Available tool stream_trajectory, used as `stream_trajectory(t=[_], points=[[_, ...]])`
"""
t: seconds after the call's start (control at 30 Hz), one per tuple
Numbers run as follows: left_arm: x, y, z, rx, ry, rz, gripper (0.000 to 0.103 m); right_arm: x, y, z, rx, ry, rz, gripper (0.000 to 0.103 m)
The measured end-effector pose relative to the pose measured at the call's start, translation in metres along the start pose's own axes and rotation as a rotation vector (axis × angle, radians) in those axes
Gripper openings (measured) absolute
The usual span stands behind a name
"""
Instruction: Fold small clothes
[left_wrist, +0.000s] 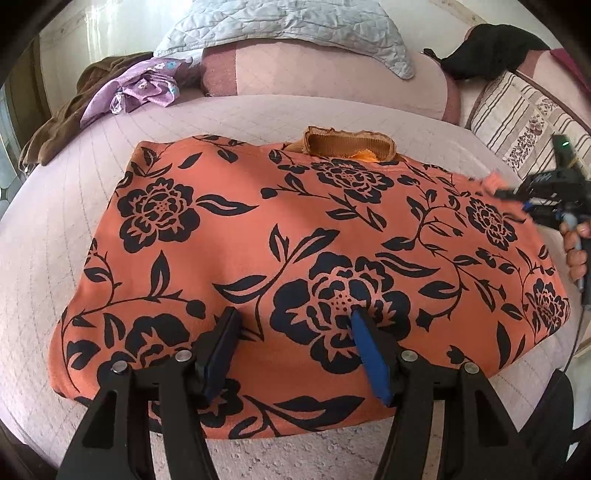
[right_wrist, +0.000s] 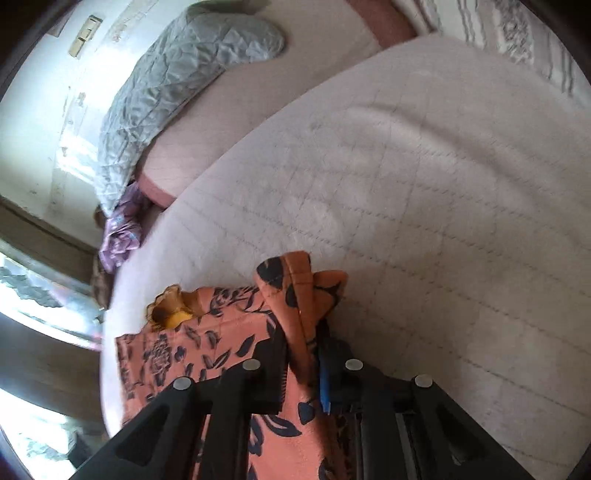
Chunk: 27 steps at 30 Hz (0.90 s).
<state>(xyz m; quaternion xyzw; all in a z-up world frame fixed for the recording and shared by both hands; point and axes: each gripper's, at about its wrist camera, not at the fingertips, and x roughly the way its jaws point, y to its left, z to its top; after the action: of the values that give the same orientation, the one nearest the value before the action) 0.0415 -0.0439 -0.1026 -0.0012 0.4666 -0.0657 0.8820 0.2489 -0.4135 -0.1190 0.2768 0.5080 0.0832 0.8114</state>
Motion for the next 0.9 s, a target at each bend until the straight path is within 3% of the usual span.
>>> stream_trajectory(t=[0.07, 0.2, 0.33, 0.5, 0.53, 0.57, 0.63, 0.67, 0.7, 0.77, 0.83, 0.87, 0.9], points=[[0.000, 0.001, 0.000, -0.004, 0.001, -0.006, 0.064, 0.015, -0.010, -0.003, 0.015, 0.029, -0.082, 0.018], [0.000, 0.005, 0.000, -0.015, 0.005, -0.027, 0.064, 0.000, -0.017, -0.011, 0.086, -0.018, -0.040, 0.035], [0.000, 0.004, 0.000, -0.017, -0.001, -0.027, 0.064, -0.039, -0.006, -0.027, 0.065, -0.085, -0.027, 0.037], [0.000, 0.006, -0.001, -0.019, -0.002, -0.030, 0.064, -0.084, 0.012, -0.076, 0.067, -0.111, 0.103, 0.043], [0.000, 0.005, -0.001, -0.019, -0.003, -0.030, 0.065, -0.086, 0.014, -0.089, 0.079, -0.087, 0.165, 0.050], [0.000, 0.005, -0.001, -0.017, -0.003, -0.028, 0.065, -0.083, 0.015, -0.099, 0.092, -0.062, 0.218, 0.064], [0.000, 0.004, -0.001, -0.015, -0.002, -0.025, 0.065, -0.073, 0.008, -0.116, 0.126, -0.019, 0.277, 0.065], [0.000, 0.004, 0.000, -0.014, 0.000, -0.025, 0.065, -0.061, -0.004, -0.123, 0.149, -0.005, 0.221, 0.061], [0.000, 0.004, 0.000, -0.011, 0.004, -0.029, 0.065, -0.055, -0.017, -0.126, 0.201, 0.004, 0.201, 0.045], [0.000, 0.006, 0.002, -0.016, 0.010, -0.039, 0.065, -0.056, -0.033, -0.130, 0.320, -0.007, 0.231, 0.042], [-0.003, 0.009, 0.006, -0.035, 0.019, -0.052, 0.065, -0.072, -0.014, -0.129, 0.246, -0.050, 0.209, 0.057], [-0.010, 0.014, 0.009, -0.077, 0.019, -0.074, 0.065, -0.079, -0.003, -0.130, 0.198, -0.074, 0.224, 0.074], [-0.018, 0.021, 0.011, -0.119, 0.007, -0.092, 0.065, -0.082, 0.005, -0.131, 0.160, -0.084, 0.241, 0.080]])
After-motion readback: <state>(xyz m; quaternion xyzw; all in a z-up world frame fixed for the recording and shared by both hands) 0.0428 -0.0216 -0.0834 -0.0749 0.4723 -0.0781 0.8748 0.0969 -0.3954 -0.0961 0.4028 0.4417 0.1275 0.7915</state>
